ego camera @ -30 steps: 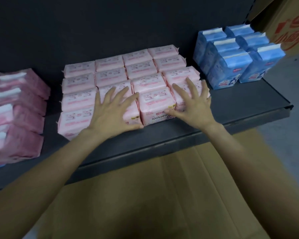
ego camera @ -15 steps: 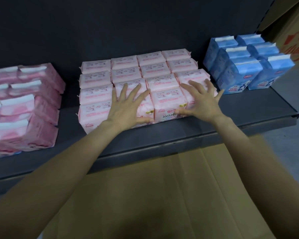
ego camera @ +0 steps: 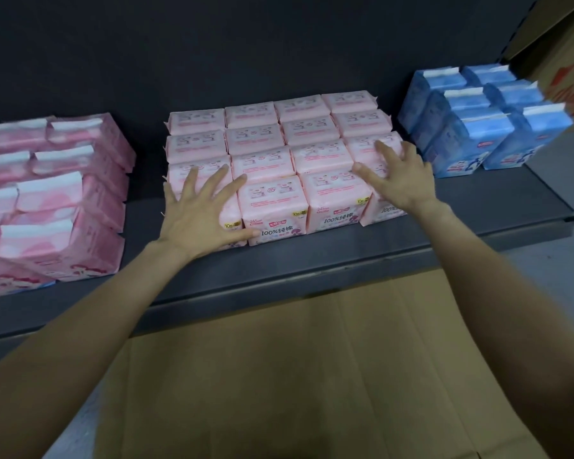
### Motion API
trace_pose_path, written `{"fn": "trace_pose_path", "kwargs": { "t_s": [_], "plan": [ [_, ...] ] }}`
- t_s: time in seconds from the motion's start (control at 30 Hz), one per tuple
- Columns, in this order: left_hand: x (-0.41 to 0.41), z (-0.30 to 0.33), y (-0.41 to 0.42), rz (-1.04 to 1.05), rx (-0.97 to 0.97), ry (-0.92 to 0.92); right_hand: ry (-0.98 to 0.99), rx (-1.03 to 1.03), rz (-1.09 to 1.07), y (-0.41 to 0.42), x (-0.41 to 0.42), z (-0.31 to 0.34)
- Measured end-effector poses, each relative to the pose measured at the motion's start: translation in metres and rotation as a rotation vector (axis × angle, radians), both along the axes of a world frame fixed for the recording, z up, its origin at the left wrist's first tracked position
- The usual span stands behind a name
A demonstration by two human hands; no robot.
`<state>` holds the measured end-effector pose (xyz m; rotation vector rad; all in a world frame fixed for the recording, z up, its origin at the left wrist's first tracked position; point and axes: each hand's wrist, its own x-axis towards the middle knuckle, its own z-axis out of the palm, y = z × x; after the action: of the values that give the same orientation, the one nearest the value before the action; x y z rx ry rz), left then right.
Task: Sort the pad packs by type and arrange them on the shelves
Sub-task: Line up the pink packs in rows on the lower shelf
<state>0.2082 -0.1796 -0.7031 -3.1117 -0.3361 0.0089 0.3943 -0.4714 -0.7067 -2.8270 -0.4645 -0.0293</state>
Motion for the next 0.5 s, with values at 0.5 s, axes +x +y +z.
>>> {"fn": "trace_pose_path", "kwargs": {
  "t_s": [0.5],
  "plan": [
    [0.008,-0.002,-0.003,-0.147,0.07,-0.022,-0.186,0.081,0.154,0.015,-0.041,-0.015]
  ]
}}
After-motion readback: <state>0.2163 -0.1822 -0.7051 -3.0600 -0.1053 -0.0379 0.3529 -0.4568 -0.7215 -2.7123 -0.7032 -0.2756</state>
